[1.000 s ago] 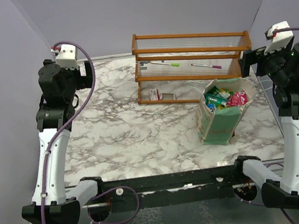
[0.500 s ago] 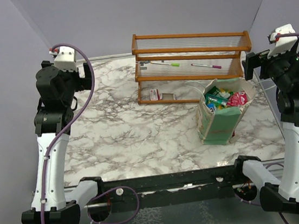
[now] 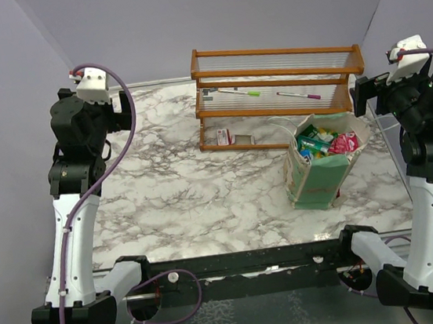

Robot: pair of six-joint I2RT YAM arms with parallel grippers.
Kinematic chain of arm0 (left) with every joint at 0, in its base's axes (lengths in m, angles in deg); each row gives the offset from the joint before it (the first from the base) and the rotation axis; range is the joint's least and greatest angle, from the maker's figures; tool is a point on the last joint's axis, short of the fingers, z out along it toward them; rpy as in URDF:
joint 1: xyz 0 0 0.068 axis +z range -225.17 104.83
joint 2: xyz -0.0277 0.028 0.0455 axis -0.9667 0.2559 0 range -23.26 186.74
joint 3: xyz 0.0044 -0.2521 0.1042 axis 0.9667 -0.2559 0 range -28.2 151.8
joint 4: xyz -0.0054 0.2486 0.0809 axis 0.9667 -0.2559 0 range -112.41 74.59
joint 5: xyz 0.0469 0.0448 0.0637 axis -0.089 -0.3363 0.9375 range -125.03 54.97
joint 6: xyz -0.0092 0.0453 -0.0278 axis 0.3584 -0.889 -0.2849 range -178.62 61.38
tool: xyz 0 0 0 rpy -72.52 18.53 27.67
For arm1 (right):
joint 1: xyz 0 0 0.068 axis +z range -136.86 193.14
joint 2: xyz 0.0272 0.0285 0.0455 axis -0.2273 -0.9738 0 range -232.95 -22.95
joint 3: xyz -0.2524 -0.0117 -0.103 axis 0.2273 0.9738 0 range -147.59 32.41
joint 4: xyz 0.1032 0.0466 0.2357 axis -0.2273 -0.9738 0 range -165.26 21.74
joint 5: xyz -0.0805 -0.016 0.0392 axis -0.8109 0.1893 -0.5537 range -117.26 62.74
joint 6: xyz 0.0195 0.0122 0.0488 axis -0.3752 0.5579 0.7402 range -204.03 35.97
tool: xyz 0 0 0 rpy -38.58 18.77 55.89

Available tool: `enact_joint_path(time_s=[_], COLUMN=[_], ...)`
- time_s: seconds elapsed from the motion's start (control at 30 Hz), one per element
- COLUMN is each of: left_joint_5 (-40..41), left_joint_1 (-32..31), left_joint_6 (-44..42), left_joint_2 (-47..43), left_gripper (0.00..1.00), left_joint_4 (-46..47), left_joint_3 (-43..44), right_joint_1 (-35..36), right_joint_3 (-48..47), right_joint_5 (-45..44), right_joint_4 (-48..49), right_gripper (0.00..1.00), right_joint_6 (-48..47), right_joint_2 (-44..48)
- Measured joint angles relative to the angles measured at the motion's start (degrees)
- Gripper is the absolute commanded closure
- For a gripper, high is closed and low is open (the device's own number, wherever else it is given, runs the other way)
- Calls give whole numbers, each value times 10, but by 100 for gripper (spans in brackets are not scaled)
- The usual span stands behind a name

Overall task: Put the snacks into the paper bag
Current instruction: Reset both arms

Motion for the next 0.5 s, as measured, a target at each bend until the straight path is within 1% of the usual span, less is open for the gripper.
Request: enact_joint_path(time_s=[0.5], left_joint_5=[0], left_joint_1=[0], left_joint_6=[8], left_joint_2=[9], left_gripper=[1], left_joint_4=[0], left_joint_3=[0], right_joint_1=[0], right_joint_3=[10], right_joint_5=[6], right_joint_4=[1], right_gripper=[1], right_joint_6=[0], right_joint_2=[-2])
